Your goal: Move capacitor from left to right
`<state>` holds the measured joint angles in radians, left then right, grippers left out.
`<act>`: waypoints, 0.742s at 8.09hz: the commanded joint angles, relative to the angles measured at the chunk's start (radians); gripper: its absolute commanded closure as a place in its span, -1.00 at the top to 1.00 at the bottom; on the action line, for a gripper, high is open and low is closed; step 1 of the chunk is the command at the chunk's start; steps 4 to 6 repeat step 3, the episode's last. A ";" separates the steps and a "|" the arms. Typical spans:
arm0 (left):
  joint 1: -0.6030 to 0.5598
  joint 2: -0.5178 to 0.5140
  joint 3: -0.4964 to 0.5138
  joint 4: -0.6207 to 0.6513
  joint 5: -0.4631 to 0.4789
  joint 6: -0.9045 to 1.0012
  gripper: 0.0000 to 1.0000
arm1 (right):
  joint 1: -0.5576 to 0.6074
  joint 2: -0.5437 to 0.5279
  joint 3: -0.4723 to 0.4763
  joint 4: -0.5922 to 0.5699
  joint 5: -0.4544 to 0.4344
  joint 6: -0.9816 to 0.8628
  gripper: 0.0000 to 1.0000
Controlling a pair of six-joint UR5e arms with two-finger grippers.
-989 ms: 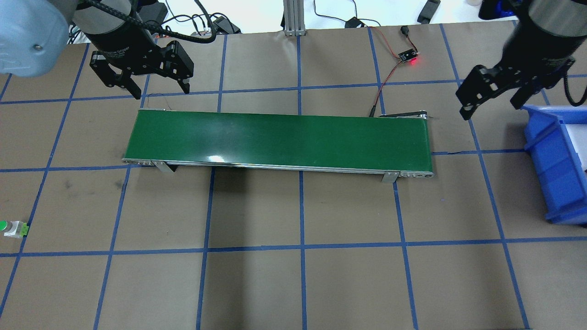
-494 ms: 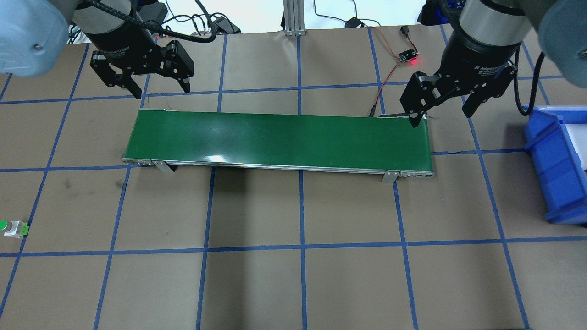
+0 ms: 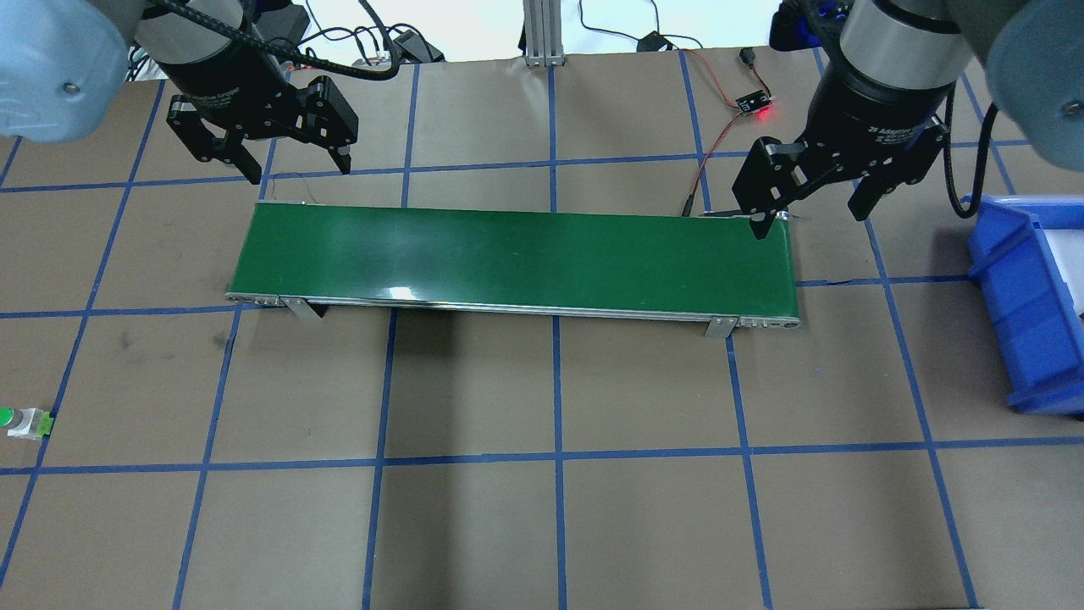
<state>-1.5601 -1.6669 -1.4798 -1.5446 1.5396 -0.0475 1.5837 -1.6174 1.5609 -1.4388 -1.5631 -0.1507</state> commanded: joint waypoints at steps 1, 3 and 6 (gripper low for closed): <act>0.003 0.001 0.001 0.000 0.000 0.002 1.00 | -0.002 0.001 0.005 -0.005 -0.008 -0.003 1.00; 0.008 -0.001 -0.001 0.000 -0.003 -0.003 1.00 | -0.002 0.001 0.005 -0.006 -0.009 -0.007 1.00; 0.008 -0.001 -0.001 0.000 -0.003 -0.003 1.00 | -0.002 0.001 0.005 -0.006 -0.009 -0.007 1.00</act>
